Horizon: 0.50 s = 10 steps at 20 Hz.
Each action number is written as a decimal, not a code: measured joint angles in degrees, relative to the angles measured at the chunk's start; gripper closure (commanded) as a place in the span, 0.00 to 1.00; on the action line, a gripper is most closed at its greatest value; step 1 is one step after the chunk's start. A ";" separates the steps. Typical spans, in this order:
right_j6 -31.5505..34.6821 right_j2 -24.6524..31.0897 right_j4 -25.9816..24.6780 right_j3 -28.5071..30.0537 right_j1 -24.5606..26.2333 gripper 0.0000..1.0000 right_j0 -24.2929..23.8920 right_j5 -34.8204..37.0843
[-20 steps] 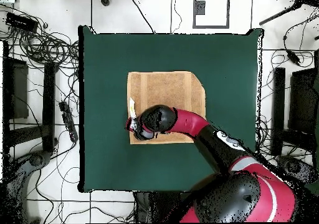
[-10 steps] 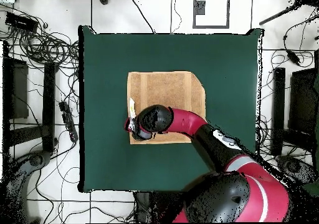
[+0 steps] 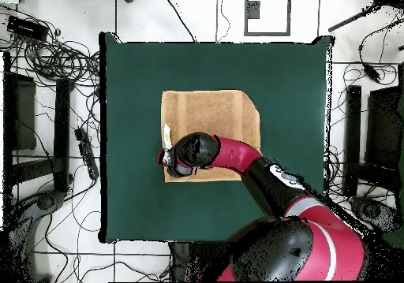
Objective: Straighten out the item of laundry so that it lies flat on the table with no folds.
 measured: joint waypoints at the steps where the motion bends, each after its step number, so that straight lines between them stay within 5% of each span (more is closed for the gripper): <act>1: 0.00 0.01 0.32 0.01 0.11 0.00 -0.14 0.01; 10: 0.01 -0.04 1.38 0.00 0.47 0.00 -0.48 0.07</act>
